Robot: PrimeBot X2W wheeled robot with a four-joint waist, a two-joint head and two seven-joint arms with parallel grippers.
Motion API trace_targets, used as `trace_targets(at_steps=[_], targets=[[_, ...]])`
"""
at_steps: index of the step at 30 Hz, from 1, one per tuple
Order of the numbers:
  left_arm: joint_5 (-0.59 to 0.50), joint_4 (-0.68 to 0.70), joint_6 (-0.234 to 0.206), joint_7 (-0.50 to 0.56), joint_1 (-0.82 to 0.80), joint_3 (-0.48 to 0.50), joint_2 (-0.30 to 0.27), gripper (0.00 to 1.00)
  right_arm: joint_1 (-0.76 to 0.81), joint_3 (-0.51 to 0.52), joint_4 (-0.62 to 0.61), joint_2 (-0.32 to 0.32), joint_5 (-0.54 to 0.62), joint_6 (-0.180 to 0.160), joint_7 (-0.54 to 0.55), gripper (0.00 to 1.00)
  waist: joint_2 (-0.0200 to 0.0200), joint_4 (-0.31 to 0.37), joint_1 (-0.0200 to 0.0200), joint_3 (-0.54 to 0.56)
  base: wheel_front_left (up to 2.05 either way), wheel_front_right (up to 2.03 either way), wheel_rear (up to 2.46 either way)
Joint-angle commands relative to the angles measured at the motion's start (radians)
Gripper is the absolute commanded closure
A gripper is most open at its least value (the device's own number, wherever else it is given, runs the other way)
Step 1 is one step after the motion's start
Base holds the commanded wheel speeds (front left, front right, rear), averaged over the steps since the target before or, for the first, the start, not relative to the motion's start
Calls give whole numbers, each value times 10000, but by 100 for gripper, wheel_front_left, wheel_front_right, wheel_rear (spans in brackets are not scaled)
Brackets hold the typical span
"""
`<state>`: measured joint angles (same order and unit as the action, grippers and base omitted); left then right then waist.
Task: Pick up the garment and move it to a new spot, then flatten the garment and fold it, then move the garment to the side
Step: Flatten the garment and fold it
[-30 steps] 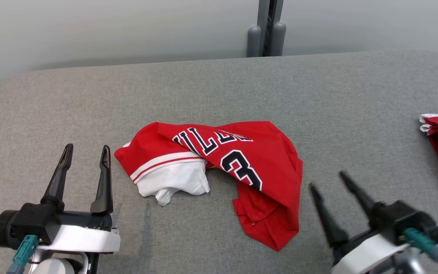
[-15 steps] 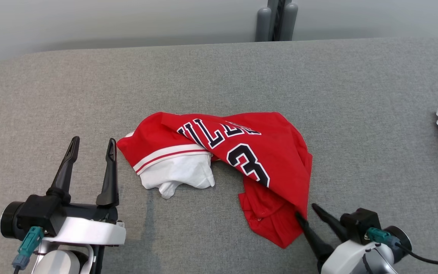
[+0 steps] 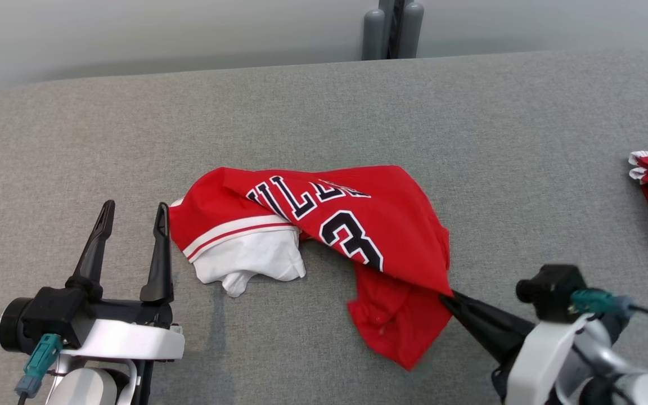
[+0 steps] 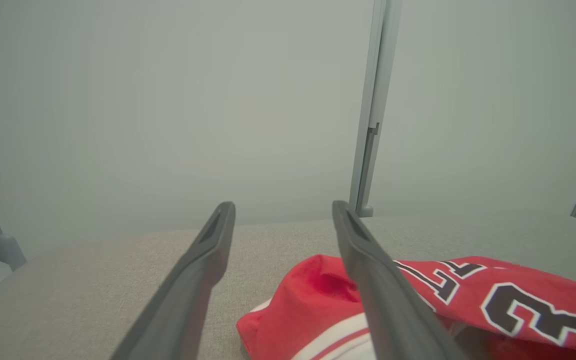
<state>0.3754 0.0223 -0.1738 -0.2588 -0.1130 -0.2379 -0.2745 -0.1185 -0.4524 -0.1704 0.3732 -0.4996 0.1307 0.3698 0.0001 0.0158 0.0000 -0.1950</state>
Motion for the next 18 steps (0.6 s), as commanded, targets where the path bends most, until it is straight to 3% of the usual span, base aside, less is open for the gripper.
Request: trace_targets(at_steps=[1,6,9,13,18], targets=[[-29,-7,45,-40,-105,75,-27,0,-164,141,-690,305,-425,1,573,100,-1,31,0,-29,0,0,0],[-45,24,106,-46,-269,108,26,0,-558,1010,-2773,524,-2130,1,2111,100,-1,-14,0,-219,0,0,0],[-86,44,157,-49,-385,96,93,0,-1215,1786,-3073,404,-2842,1,2520,100,-1,-99,0,-449,0,0,0],[-177,93,298,-54,-704,-17,229,0,-2341,2669,-2036,538,-3091,1,2726,100,-1,-364,0,-978,0,0,0],[-327,77,592,-56,-1304,-152,491,0,-3662,2969,91,800,-2953,1,2076,100,-1,-863,0,-1898,0,0,0]])
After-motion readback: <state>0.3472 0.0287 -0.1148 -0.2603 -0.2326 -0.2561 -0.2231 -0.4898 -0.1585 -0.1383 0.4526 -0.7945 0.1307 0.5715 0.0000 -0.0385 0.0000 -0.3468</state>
